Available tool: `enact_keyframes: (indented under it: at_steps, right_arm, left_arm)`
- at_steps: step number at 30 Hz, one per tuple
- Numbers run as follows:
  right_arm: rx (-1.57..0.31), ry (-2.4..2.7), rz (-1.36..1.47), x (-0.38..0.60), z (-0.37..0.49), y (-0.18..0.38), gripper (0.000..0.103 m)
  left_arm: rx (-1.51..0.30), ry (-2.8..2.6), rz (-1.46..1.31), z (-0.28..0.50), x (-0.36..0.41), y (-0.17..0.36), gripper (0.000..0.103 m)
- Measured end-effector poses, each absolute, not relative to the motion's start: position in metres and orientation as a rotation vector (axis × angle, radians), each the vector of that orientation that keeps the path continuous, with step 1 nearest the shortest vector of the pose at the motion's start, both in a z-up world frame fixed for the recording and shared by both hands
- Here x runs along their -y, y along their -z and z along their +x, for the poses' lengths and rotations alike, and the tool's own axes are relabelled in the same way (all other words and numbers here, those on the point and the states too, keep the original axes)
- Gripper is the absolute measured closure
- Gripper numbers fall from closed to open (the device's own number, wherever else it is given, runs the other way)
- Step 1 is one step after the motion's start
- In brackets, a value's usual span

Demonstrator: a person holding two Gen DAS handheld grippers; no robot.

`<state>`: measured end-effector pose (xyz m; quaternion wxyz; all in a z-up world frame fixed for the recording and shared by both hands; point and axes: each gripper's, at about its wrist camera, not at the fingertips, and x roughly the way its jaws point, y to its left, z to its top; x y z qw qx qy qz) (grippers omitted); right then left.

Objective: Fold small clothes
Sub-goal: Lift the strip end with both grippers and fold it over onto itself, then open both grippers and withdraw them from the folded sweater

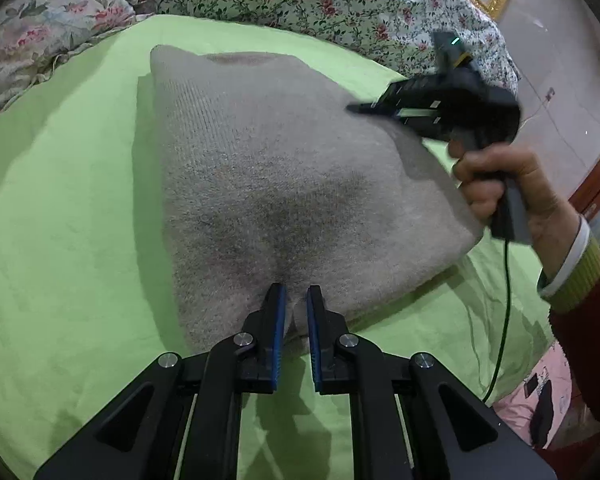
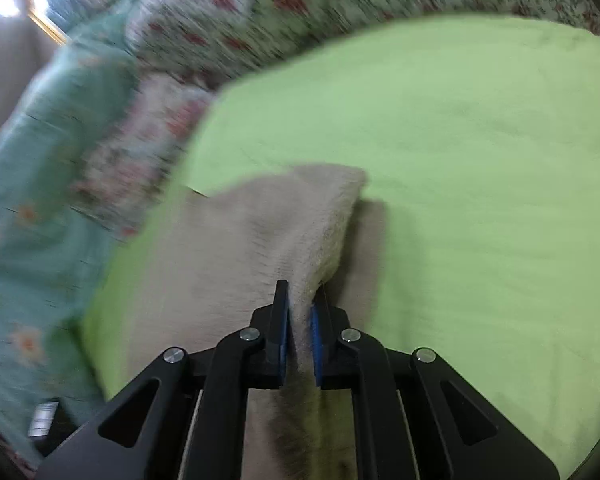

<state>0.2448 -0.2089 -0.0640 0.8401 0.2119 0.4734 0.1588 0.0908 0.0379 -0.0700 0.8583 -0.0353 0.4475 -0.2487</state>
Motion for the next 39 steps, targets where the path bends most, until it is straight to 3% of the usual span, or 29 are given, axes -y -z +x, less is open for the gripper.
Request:
enact_keyframes:
  at_steps: [5,9,15,17,20,28,32,35,39]
  right_arm:
    - [-0.912,-0.261,0.545,0.234,0.208,0.055,0.079]
    - [-0.802,-0.316,0.496,0.216,0.158,0.008,0.079]
    - [-0.878,-0.312,0.326,0.162,0.142,0.02,0.079]
    - [-0.941,-0.27,0.321,0.159,0.154,0.041,0.085]
    - [-0.943,-0.273,0.348,0.164,0.161,0.059,0.091]
    - [-0.94,-0.251,0.326,0.16,0.154,0.05,0.091]
    - [-0.908,-0.269,0.33,0.162,0.122,0.034,0.087]
    - [-0.884,-0.328,0.321,0.162,0.083,0.03,0.084]
    - [-0.965,-0.258,0.266,0.163,0.058,0.059,0.08]
  left_arm:
    - [-0.93,0.579,-0.099,0.081,-0.05,0.04,0.091]
    - [-0.832,0.551,-0.109,0.091,-0.06,0.006,0.074]
    - [-0.863,0.489,-0.158,0.146,-0.063,0.022,0.078]
    - [-0.909,0.479,-0.145,0.159,-0.061,0.038,0.082]
    - [-0.908,0.488,-0.162,0.164,-0.061,0.043,0.083]
    - [-0.896,0.459,-0.149,0.152,-0.059,0.034,0.084]
    - [-0.866,0.508,-0.141,0.119,-0.064,0.022,0.078]
    - [-0.87,0.532,-0.109,0.095,-0.062,0.026,0.066]
    - [-0.945,0.49,-0.108,0.086,-0.067,0.057,0.066]
